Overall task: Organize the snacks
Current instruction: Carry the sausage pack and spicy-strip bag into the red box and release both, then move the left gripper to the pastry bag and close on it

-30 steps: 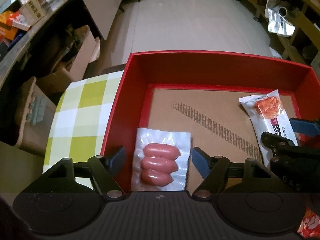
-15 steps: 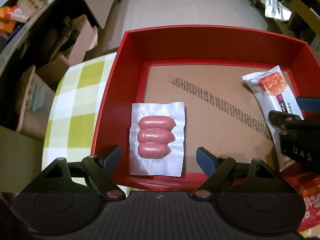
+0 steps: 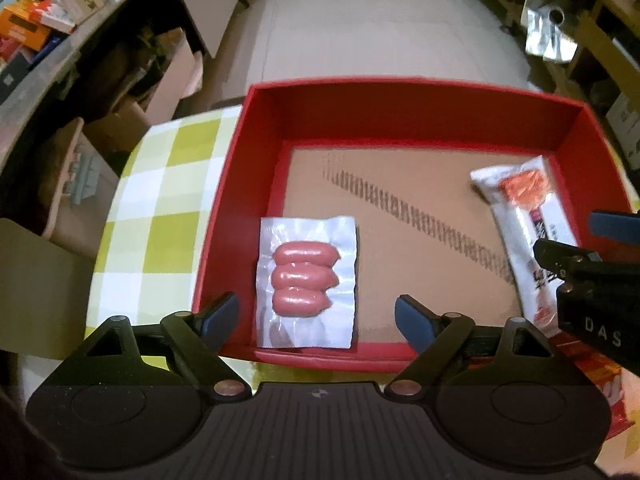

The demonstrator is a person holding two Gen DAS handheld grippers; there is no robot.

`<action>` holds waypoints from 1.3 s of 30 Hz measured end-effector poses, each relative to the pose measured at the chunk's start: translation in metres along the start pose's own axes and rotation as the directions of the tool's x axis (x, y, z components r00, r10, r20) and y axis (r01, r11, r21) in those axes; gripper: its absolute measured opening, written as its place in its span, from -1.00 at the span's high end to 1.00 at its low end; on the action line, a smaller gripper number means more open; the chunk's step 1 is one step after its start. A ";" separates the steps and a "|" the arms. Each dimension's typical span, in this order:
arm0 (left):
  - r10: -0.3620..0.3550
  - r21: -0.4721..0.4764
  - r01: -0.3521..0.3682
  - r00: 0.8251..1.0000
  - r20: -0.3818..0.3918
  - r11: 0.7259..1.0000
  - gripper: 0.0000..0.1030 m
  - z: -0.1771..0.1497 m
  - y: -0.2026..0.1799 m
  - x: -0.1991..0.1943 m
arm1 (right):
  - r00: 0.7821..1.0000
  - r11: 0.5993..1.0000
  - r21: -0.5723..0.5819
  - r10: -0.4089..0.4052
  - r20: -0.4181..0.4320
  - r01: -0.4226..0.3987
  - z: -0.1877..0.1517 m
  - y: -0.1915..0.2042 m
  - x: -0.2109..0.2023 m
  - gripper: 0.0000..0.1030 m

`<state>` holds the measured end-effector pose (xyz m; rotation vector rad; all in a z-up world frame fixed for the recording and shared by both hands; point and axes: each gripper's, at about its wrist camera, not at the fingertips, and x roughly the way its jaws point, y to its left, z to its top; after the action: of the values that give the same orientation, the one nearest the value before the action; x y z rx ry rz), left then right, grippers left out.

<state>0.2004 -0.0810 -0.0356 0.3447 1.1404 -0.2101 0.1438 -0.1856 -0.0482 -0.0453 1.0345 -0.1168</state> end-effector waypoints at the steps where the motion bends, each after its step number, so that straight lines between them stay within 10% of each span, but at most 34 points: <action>1: -0.005 -0.001 0.005 1.000 0.007 1.000 -0.73 0.000 0.000 -0.003 | 1.000 1.000 -0.001 0.000 0.008 0.000 0.000 0.001 -0.004 -0.10; 39: 0.025 -0.092 -0.029 0.999 -0.039 0.995 -0.77 -0.106 0.086 -0.057 | 0.998 0.992 -0.106 0.058 -0.035 -0.061 -0.077 0.057 -0.060 -0.13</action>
<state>0.1166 0.0379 -0.0095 0.2833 1.1782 -0.1272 0.0512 -0.1206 -0.0414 -0.1101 1.0723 -0.0077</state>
